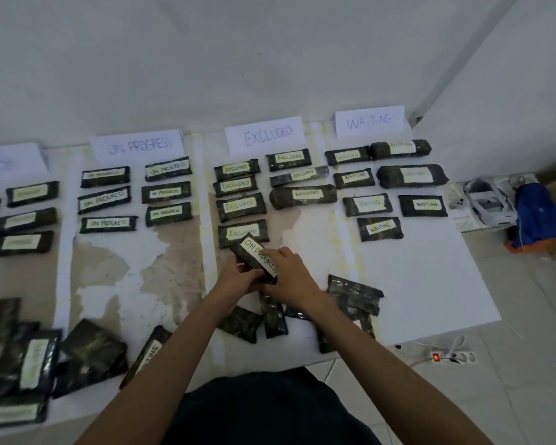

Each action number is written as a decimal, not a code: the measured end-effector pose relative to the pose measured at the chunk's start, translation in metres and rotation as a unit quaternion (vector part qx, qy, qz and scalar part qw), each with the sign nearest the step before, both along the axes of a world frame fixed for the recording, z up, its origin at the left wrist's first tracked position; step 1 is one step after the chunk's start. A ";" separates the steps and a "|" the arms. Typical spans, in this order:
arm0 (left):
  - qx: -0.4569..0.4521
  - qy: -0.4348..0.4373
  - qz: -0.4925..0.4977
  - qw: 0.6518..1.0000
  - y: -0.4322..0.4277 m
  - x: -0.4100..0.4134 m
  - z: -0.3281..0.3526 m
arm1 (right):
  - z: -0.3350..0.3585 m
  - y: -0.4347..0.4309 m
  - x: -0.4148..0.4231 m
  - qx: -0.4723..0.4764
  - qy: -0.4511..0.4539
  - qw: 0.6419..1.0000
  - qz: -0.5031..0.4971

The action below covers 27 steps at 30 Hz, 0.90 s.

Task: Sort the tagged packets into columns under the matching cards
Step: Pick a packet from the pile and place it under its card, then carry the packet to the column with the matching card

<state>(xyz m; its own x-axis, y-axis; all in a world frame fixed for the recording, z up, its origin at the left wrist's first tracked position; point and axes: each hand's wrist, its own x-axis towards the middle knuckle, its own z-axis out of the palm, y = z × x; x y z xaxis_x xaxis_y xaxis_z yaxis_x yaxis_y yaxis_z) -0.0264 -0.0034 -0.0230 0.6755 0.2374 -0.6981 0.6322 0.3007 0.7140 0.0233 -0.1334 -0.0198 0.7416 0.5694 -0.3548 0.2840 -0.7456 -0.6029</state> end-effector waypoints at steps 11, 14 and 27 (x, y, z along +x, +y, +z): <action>0.167 0.040 0.122 0.977 0.137 -0.056 -0.020 | -0.017 0.137 0.016 0.031 -0.098 0.981 0.162; 0.239 0.048 0.068 0.967 0.162 -0.065 -0.029 | -0.030 0.169 0.021 0.016 -0.121 0.974 0.190; 0.384 0.052 -0.086 0.918 0.198 -0.075 -0.047 | -0.046 0.192 0.015 -0.029 -0.156 0.960 0.230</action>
<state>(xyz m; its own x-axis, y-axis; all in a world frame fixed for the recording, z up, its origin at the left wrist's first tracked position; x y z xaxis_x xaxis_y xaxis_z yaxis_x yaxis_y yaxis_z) -0.1018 0.1948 -0.0702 0.6881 0.5824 -0.4328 0.7003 -0.3769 0.6062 0.0378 0.0588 -0.0658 0.4925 0.8478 -0.1965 0.7510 -0.5281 -0.3964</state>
